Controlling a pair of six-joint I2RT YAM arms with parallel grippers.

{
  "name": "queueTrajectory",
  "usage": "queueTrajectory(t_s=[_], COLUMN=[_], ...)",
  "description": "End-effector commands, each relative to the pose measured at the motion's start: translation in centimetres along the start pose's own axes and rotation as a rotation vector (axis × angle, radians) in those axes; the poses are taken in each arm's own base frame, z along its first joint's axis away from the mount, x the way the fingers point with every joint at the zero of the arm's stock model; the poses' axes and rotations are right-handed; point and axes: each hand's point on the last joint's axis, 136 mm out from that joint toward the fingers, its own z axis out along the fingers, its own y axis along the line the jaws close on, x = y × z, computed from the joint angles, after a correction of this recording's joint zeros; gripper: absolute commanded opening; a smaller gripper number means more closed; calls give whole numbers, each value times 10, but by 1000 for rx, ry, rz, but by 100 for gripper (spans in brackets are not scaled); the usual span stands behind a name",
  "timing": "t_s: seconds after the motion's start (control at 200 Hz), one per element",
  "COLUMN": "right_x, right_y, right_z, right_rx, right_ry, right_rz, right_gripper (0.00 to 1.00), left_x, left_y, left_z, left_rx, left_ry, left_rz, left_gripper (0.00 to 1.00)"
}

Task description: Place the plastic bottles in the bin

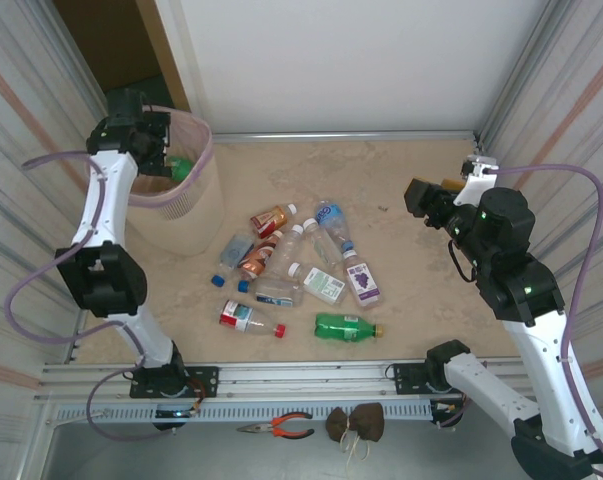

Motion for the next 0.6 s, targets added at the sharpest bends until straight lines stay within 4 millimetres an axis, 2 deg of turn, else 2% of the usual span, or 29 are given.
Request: queueTrajectory(t_s=[0.0,0.1,0.23,0.361,0.476,0.541,0.596], right_x=[5,19,41,66,81,97,104], right_y=[3,3,7,14,16,14,14], right_z=[4,14,29,44,52,65,69], right_rx=[-20,-23,-52,-100,-116,-112,-108], right_ry=[32,88,184,298,366,430,467], right_rz=[-2,-7,-16,-8,-9,-21,-35], right_gripper=[71,71,72,72,71,71,71], left_x=[-2,4,22,36,48,55,57], left_y=[-22,-33,-43,-31,-21,-16,-8], left_z=[-30,-42,-61,-81,-105,-119,-126], left_rx=[112,196,370,436,500,548,558], left_ry=[4,44,118,135,130,112,90], left_rz=[83,187,374,553,715,800,844], left_gripper=[93,92,92,92,90,89,88])
